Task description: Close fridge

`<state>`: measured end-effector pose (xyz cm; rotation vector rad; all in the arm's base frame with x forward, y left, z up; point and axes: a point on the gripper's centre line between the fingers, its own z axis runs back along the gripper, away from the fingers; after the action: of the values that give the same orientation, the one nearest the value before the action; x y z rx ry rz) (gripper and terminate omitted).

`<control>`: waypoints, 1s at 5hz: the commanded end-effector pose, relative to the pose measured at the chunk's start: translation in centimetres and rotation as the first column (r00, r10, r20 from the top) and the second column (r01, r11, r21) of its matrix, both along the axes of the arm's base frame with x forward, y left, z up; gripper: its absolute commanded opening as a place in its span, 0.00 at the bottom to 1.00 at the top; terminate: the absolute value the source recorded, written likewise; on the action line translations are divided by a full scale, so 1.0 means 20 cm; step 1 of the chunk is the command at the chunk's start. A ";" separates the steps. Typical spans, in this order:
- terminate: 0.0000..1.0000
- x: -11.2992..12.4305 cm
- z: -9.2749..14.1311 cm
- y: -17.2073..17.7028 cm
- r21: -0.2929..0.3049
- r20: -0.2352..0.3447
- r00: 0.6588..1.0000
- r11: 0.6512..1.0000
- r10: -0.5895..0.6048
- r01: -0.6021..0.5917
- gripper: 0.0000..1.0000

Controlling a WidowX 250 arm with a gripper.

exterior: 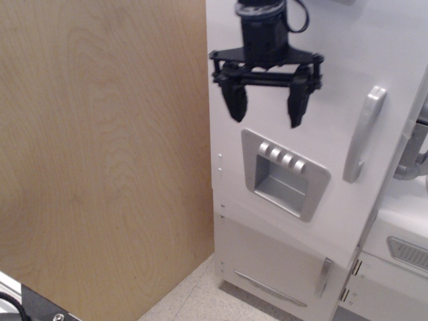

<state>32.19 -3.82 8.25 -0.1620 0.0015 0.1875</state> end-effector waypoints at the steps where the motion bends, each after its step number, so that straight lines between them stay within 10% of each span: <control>1: 0.00 0.20 0.16 0.02 -0.015 0.088 0.994 0.998 0.060 -0.058 1.00; 5: 0.00 0.33 0.19 0.00 -0.033 0.112 0.989 0.995 0.095 -0.092 1.00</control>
<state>38.20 -4.37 9.53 -0.1907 -0.0566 0.2831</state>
